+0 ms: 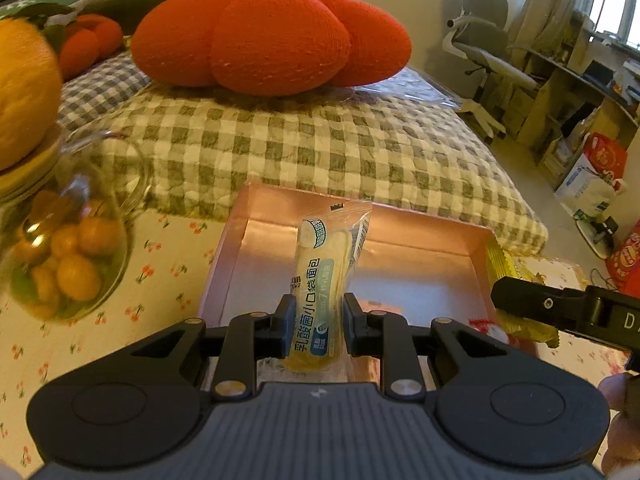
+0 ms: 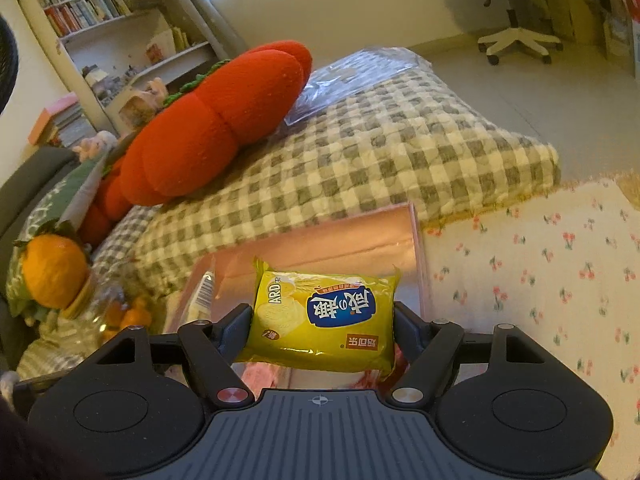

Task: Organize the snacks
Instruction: 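Carry the bread bag and yellow biscuit bag over the silver box with both tools, then open both tools to drop the two snacks into the box, then withdraw both tools from the box back over the remaining snacks, then move left tool to the second white bread bag while right tool reaches the gold wrapper bar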

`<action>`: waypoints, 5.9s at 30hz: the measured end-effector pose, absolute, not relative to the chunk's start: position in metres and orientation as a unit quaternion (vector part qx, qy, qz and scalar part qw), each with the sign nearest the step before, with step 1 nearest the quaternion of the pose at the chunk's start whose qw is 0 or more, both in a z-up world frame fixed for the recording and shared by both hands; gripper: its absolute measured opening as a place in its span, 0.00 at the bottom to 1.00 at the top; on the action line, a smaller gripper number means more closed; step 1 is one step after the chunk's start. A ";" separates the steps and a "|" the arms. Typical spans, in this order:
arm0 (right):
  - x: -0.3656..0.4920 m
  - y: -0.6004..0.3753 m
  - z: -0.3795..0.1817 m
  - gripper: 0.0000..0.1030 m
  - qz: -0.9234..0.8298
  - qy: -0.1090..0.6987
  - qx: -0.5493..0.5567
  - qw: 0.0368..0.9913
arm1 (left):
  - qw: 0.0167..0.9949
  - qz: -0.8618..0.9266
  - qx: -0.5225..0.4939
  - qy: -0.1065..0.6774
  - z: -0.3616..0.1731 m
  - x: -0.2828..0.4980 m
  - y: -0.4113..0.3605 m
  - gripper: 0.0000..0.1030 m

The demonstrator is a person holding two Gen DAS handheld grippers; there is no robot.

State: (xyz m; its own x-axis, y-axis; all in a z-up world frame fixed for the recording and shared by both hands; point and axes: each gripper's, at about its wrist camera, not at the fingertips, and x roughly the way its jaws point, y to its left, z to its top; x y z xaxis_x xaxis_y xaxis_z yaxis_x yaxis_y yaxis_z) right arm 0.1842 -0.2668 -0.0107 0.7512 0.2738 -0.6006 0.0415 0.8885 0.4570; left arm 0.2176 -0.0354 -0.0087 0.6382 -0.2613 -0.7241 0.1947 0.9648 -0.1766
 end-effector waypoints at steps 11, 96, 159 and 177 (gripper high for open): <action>0.216 -0.260 -0.020 0.73 0.052 0.361 0.199 0.910 | 0.898 -0.120 0.001 0.422 -0.028 0.241 -0.049 0.22; 0.033 -0.206 -0.019 0.90 0.053 0.404 0.079 0.910 | 0.899 -0.116 0.047 0.419 -0.019 0.080 0.084 0.97; -0.011 -0.213 -0.055 0.54 0.127 0.426 0.015 0.896 | 0.855 -0.252 0.090 0.445 -0.048 0.022 0.032 0.62; 0.002 -0.197 -0.060 0.58 0.103 0.402 -0.004 0.910 | 0.871 -0.237 0.060 0.425 -0.051 0.034 0.018 0.50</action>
State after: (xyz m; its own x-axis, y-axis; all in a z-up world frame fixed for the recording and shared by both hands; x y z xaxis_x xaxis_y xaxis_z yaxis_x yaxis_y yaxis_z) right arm 0.0018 -0.1973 -0.0598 0.6551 0.1844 -0.7327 -0.1912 0.9787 0.0753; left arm 0.0344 0.0184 -0.0508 0.5262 -0.3617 -0.7696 0.4644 0.8804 -0.0962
